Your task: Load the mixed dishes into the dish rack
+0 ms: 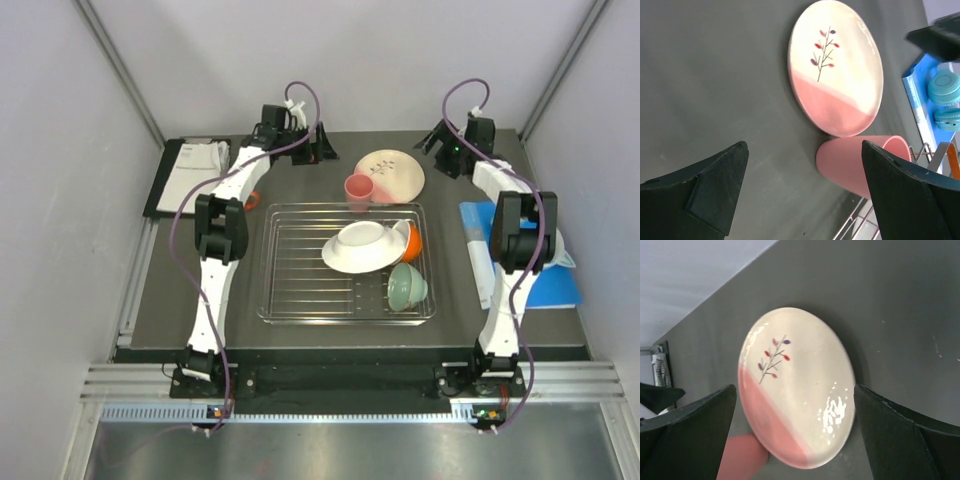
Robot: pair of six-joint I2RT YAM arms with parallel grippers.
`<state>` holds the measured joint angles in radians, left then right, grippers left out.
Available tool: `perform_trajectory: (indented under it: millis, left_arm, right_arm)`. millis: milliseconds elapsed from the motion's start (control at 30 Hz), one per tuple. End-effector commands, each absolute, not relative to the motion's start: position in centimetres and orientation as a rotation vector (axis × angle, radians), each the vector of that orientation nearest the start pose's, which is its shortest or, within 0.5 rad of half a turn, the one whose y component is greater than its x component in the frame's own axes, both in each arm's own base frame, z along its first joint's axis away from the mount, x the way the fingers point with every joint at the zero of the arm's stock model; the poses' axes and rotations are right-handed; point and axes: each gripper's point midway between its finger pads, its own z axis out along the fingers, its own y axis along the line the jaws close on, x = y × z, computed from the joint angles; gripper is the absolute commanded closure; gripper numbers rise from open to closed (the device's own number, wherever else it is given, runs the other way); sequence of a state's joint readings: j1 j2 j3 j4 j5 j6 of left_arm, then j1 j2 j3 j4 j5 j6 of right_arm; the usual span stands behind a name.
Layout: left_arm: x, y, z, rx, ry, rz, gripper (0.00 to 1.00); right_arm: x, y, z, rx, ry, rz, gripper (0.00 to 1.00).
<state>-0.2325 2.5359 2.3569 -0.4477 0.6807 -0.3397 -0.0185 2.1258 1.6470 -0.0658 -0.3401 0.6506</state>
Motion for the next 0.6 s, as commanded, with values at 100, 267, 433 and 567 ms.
perform_trajectory:
  millis: [100, 267, 433, 567]
  left_arm:
    - [59.6, -27.0, 13.5, 0.29, 2.135, -1.091, 0.01]
    - [59.4, -27.1, 12.8, 0.282, 2.144, -1.094, 0.01]
    - [59.1, -28.2, 11.6, 0.283, 2.15, -1.129, 0.01]
    - [59.0, -29.1, 10.4, 0.277, 2.156, -1.162, 0.01]
  right_arm:
    - [60.9, 5.0, 11.1, 0.612, 2.147, 0.727, 0.0]
    - [61.2, 5.2, 9.2, 0.643, 2.187, 0.791, 0.0]
    - [60.3, 6.5, 7.0, 0.648, 2.255, 0.837, 0.0]
    - [59.2, 8.4, 6.2, 0.6, 2.305, 0.863, 0.0]
